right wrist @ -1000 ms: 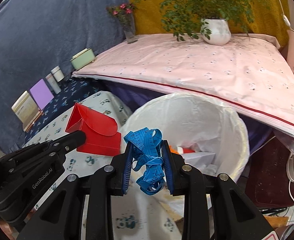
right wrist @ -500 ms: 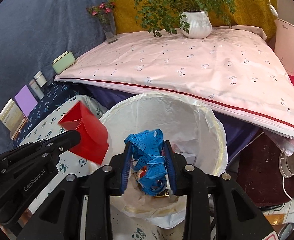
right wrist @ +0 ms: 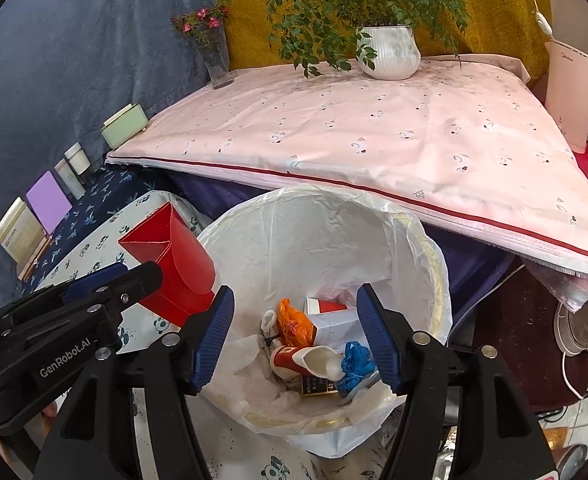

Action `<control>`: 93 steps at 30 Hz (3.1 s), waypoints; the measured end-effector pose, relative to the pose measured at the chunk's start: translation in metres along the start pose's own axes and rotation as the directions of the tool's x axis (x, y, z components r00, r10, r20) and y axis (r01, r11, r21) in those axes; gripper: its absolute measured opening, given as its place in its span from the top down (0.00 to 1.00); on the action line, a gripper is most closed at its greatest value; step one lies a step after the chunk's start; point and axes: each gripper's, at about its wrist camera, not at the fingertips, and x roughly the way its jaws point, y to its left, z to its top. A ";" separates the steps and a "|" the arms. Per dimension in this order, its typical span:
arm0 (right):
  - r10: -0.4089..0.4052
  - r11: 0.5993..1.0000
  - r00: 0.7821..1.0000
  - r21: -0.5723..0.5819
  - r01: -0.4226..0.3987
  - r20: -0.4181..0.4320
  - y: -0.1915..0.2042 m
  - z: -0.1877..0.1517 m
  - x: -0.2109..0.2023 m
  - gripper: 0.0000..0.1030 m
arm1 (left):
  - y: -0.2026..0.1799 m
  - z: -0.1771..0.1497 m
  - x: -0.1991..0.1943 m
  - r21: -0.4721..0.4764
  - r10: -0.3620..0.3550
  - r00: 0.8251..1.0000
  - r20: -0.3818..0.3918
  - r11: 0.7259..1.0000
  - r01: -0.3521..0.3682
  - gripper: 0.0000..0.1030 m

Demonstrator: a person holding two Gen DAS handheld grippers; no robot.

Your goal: Collect trash

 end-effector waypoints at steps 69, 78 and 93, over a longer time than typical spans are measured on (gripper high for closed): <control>-0.076 0.983 0.997 -0.166 0.077 0.012 0.023 -0.048 -0.060 0.06 | 0.032 -0.075 -0.064 -0.112 0.225 0.974 0.016 0.969 -0.221 0.10; -0.071 0.984 0.998 -0.166 0.069 -0.003 0.024 -0.054 -0.060 0.06 | 0.024 -0.077 -0.064 -0.101 0.230 0.973 0.022 0.969 -0.227 0.10; -0.083 0.985 0.996 -0.153 0.080 -0.017 0.014 -0.057 -0.056 0.06 | 0.018 -0.078 -0.056 -0.096 0.245 0.969 -0.001 0.965 -0.244 0.10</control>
